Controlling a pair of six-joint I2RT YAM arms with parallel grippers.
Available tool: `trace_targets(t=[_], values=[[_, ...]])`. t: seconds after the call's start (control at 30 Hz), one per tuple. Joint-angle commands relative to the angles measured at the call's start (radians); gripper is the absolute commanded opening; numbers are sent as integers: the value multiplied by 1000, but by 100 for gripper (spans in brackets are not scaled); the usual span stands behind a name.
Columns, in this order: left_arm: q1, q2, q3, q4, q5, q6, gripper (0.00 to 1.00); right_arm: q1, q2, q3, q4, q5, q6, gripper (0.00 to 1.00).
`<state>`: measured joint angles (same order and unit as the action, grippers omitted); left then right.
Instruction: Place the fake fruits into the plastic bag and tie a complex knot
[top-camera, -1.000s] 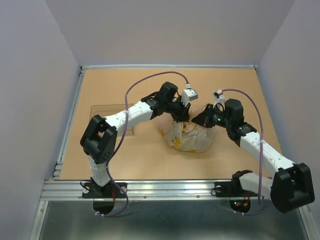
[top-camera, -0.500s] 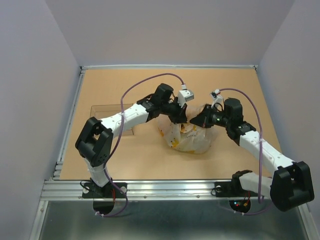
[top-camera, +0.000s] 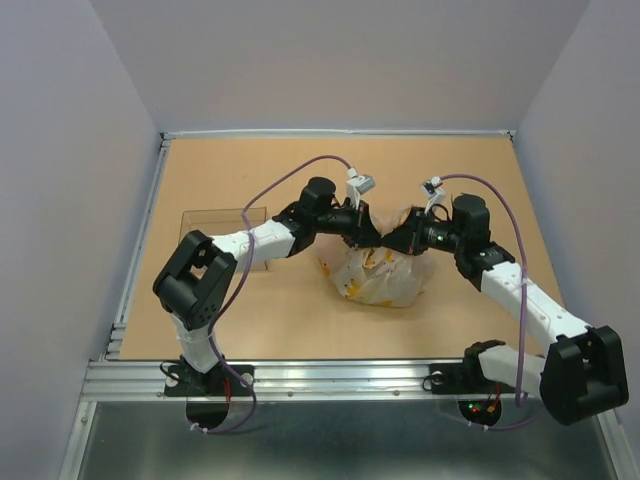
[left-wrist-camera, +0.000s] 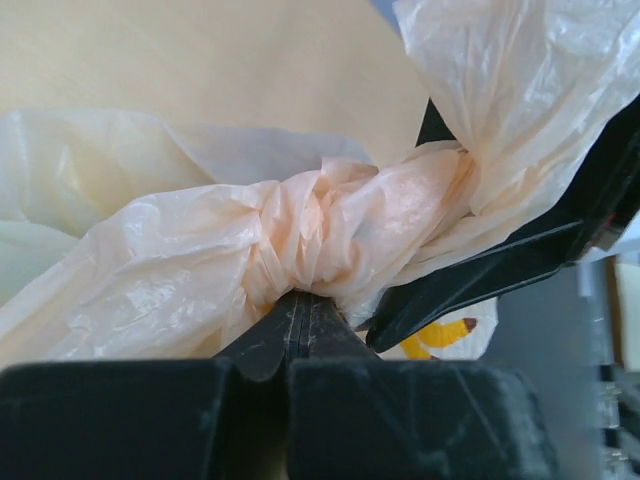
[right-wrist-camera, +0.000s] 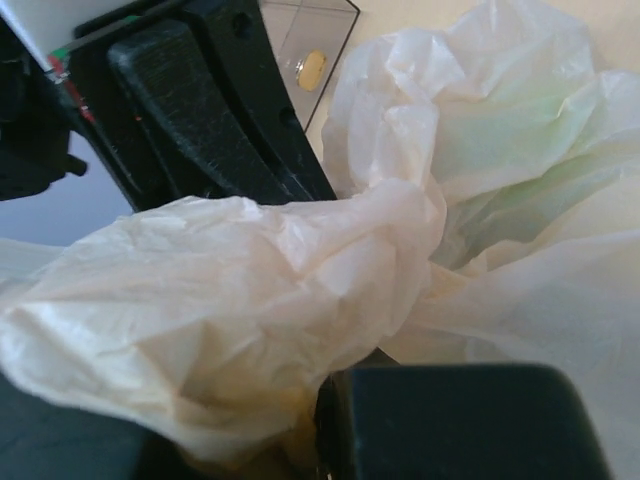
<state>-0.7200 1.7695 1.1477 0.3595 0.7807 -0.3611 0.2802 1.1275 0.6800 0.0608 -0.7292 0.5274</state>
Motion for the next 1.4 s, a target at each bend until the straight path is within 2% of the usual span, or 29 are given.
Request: trace_targets(t=[0.0, 0.03, 0.07, 0.13, 0.17, 0.23, 0.33, 0.37, 0.4, 0.43, 0.63, 0.73, 0.87, 0.93, 0.97, 1.0, 1.13, 1.37], values=[[-15, -15, -69, 413, 107, -329, 0, 10, -54, 0, 76, -56, -49, 20], [-15, -4, -75, 441, 117, -350, 0, 10, -58, 10, 64, -53, -97, 26], [-15, 11, -80, 459, 118, -390, 0, 8, -61, 30, 3, -32, -137, 41], [-15, 21, -92, 495, 111, -410, 0, 10, -69, 75, -109, 19, -284, 56], [-15, 30, -92, 501, 108, -429, 0, 10, -78, 125, -230, 69, -341, 71], [-15, 39, -91, 515, 103, -443, 0, 8, -92, 165, -341, 134, -475, 78], [-15, 62, -82, 530, 92, -464, 0, -27, -150, 204, -516, 179, -570, 87], [-15, 67, -77, 530, 91, -466, 0, -38, -165, 225, -544, 174, -595, 90], [-15, 68, -75, 532, 91, -466, 0, -50, -199, 236, -571, 175, -606, 98], [-15, 71, -74, 532, 89, -467, 0, -50, -199, 246, -593, 180, -610, 100], [-15, 71, -80, 513, 95, -467, 0, -177, -268, 375, -684, 206, -557, 99], [-15, 59, -94, 480, 88, -457, 0, -260, -224, 434, -685, 197, -491, 88], [-15, 31, -98, 394, 36, -406, 0, -395, -80, 495, -678, 131, -434, 65], [-15, 28, -77, 298, -4, -357, 0, -440, 35, 497, -676, 46, -444, 61], [-15, 28, -68, 267, -14, -340, 0, -440, 72, 492, -677, 15, -464, 55], [-15, 28, -60, 236, -26, -323, 0, -440, 98, 483, -676, -72, -496, 53], [-21, 33, -11, 49, -128, -222, 0, -420, 204, 417, -677, -229, -572, 48], [-27, 102, 61, -1, -159, -214, 0, -291, 252, 308, -679, -228, -638, 50]])
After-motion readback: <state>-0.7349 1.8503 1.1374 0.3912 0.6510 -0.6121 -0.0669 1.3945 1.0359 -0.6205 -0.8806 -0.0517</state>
